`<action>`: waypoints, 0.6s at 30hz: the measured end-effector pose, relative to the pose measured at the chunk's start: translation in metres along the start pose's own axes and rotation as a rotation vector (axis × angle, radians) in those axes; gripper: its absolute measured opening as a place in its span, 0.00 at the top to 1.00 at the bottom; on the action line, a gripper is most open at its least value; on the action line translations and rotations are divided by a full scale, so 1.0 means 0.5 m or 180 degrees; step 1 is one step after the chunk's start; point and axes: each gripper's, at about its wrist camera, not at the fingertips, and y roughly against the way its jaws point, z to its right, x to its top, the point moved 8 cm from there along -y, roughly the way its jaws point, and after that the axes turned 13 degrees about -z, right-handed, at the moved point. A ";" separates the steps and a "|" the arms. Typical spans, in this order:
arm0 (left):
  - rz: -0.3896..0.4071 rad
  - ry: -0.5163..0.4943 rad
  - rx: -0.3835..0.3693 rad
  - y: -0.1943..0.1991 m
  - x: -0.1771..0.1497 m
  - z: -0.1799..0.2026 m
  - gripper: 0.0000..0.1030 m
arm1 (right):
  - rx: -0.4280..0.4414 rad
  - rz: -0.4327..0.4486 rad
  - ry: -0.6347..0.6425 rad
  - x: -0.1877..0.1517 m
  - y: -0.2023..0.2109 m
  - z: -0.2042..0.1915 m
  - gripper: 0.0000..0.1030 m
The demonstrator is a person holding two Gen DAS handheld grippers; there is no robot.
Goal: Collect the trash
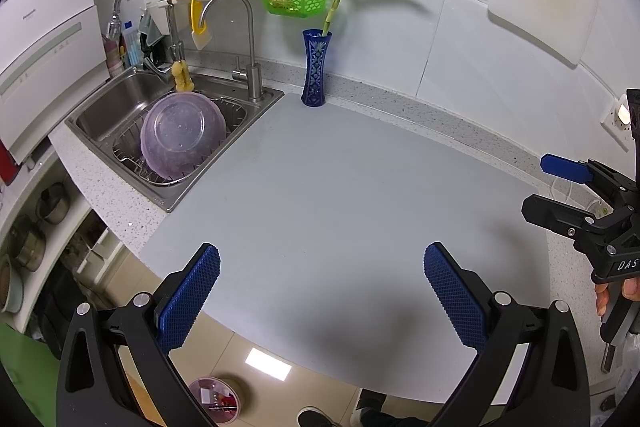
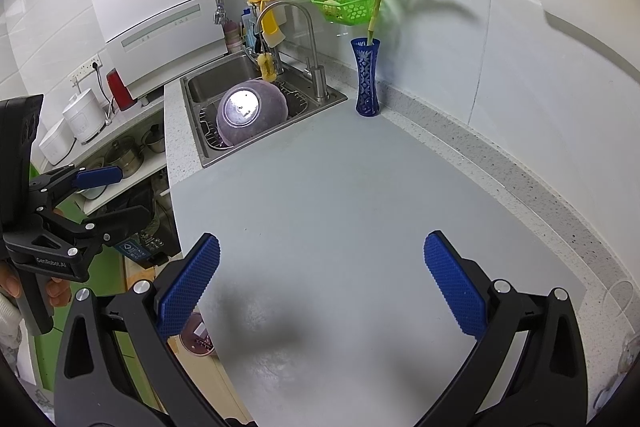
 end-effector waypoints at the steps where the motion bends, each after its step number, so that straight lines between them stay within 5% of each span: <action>1: -0.0001 0.0000 -0.0004 0.000 -0.001 -0.002 0.05 | 0.0000 0.0001 -0.0001 0.001 0.000 0.001 0.03; 18: -0.0010 0.0022 -0.0029 -0.007 0.003 -0.013 0.05 | 0.0002 -0.0010 0.0001 0.001 -0.006 -0.005 0.03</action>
